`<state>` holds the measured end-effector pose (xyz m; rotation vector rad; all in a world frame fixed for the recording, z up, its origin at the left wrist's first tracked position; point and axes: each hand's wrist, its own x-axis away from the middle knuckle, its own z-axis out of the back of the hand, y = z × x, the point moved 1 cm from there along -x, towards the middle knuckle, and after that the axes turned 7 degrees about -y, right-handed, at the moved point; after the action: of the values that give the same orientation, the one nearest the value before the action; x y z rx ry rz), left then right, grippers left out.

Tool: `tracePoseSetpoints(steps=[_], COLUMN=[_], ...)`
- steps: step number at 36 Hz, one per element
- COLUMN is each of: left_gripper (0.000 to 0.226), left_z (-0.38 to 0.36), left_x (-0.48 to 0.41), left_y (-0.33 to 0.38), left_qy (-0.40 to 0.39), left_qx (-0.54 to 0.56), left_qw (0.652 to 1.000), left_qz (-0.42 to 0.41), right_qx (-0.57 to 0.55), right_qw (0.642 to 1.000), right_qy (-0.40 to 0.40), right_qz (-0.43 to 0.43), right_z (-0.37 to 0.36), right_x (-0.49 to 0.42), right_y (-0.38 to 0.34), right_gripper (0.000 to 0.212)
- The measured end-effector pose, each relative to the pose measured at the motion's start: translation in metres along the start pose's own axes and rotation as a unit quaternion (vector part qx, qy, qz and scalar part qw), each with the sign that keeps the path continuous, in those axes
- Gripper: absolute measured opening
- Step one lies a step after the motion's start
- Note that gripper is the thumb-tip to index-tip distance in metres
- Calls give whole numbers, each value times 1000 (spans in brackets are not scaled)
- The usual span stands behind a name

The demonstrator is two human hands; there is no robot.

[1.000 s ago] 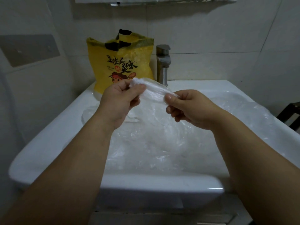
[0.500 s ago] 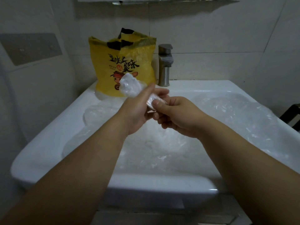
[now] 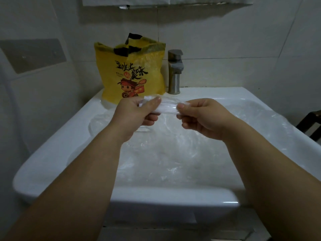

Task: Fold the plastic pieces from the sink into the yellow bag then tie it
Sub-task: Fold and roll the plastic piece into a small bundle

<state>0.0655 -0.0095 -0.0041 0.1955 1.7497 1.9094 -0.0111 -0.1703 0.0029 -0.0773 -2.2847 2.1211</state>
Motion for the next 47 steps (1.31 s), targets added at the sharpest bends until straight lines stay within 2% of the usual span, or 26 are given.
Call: tracePoseSetpoints(steps=[5, 8, 13, 19, 23, 28, 31, 33, 36, 41, 45, 47], left_gripper=[10, 13, 21, 28, 49, 13, 17, 15, 9, 15, 7, 9], left_z=[4, 6, 6, 3, 5, 6, 3, 2, 4, 3, 0, 0], left_x=[4, 6, 7, 8, 8, 10, 8, 8, 8, 6, 6, 5], left_y=[5, 7, 12, 15, 12, 14, 11, 10, 9, 9, 12, 10], left_qy=[-98, -130, -134, -142, -144, -151, -125, -128, -129, -111, -92, -79], left_qx=[27, 72, 141, 166, 155, 154, 87, 72, 86, 108, 139, 120], left_qw=[993, 987, 979, 974, 976, 976, 988, 988, 987, 987, 985, 989], left_qz=[54, 68, 67, 61, 48, 42, 39, 37, 32, 34, 41, 36], right_qx=[2, -8, -50, -76, -74, -47, -12, 18, 57, 74, 60, 63], right_qw=[1000, 1000, 998, 995, 995, 997, 997, 998, 997, 997, 997, 997], right_qy=[-14, -22, -35, -31, -31, -22, -58, -50, -19, 14, 30, 28], right_qz=[5, 8, 24, 53, 61, 55, 53, 43, 39, 23, 35, 36], right_z=[7, 10, 10, 9, 9, 11, 9, 11, 14, 14, 13, 13], right_x=[2, 2, 4, 4, 3, 3, 6, 6, 5, 3, 3, 3], right_y=[-3, -3, -6, -7, -7, -7, -7, -6, -5, -3, -5, -5], right_gripper=[14, 16, 18, 22, 24, 24, 13, 22, 7, 15, 16, 18])
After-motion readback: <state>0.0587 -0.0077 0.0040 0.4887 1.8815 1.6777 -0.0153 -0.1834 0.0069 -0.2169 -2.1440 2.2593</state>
